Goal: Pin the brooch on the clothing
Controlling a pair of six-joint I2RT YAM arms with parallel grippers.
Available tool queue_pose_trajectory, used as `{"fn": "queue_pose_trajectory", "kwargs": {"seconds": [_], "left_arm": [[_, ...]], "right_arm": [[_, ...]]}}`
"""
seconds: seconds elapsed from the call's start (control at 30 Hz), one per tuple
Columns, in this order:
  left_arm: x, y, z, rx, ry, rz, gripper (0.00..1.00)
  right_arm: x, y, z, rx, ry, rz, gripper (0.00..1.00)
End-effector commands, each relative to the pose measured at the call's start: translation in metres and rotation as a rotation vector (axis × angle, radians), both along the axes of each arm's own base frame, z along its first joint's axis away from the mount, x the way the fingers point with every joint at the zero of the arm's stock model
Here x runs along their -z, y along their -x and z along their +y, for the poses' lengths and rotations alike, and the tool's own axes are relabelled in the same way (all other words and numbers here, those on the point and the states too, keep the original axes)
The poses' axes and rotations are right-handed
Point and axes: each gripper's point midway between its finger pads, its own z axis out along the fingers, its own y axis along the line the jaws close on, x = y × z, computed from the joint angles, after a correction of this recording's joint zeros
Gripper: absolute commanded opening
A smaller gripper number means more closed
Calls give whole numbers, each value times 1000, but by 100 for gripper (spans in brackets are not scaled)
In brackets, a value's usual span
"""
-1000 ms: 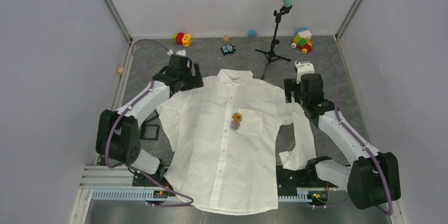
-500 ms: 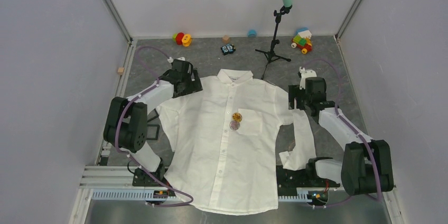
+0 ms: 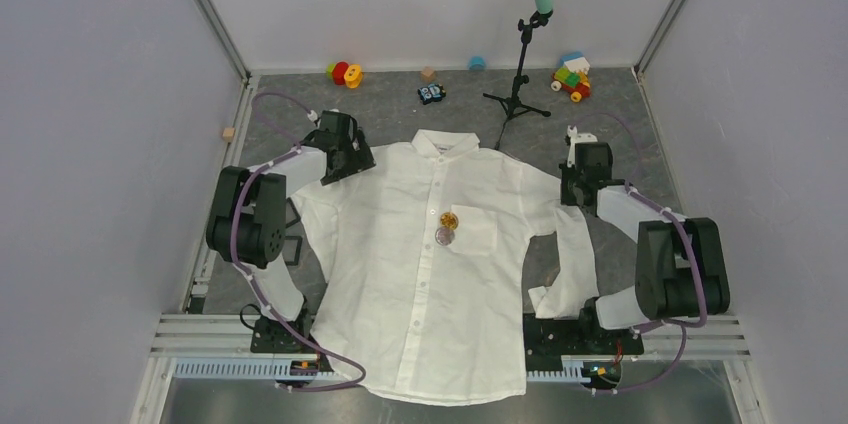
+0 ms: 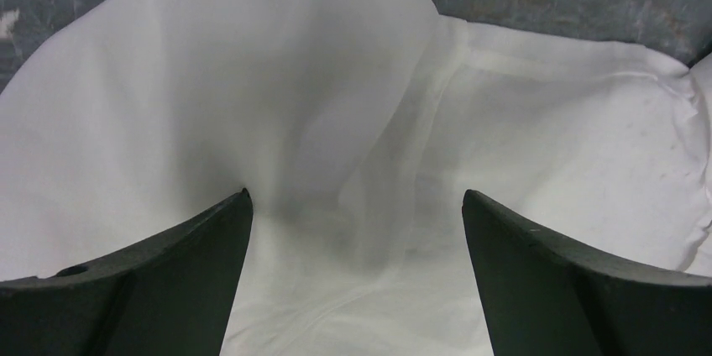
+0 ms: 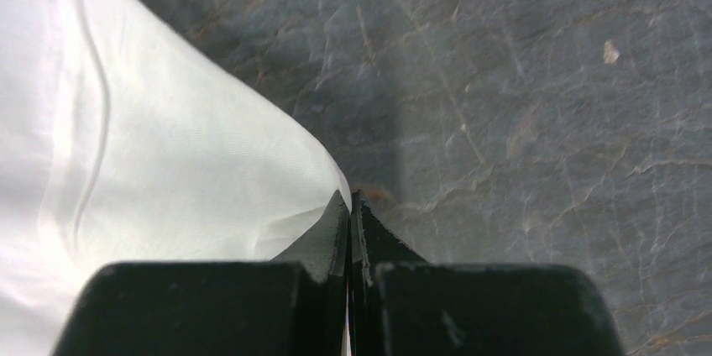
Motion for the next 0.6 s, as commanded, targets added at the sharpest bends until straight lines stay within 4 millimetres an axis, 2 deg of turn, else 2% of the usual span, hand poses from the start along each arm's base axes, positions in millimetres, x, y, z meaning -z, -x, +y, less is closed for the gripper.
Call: {"fn": "queue_pose_trajectory", "kwargs": {"seconds": [0.0,0.17,0.27,0.37,0.57], "left_arm": [[8,-25,1,-58,42,-10,100],[18,-38,6,-95,59,-5,100],[18,-48,8,-100,59,-9,100],[16,-62,4,-82,67,-26,100],[14,-88,3,-59,46,-38,100]], "right_arm": [[-21,-46,-15,56,48,-91,0],[-13,-69,-31,98,81,-66,0],[-10,-86,-34,101,95,-60,0],[-3,-100,-51,134,110,-47,0],[3,-130,-59,123,124,-47,0]]}}
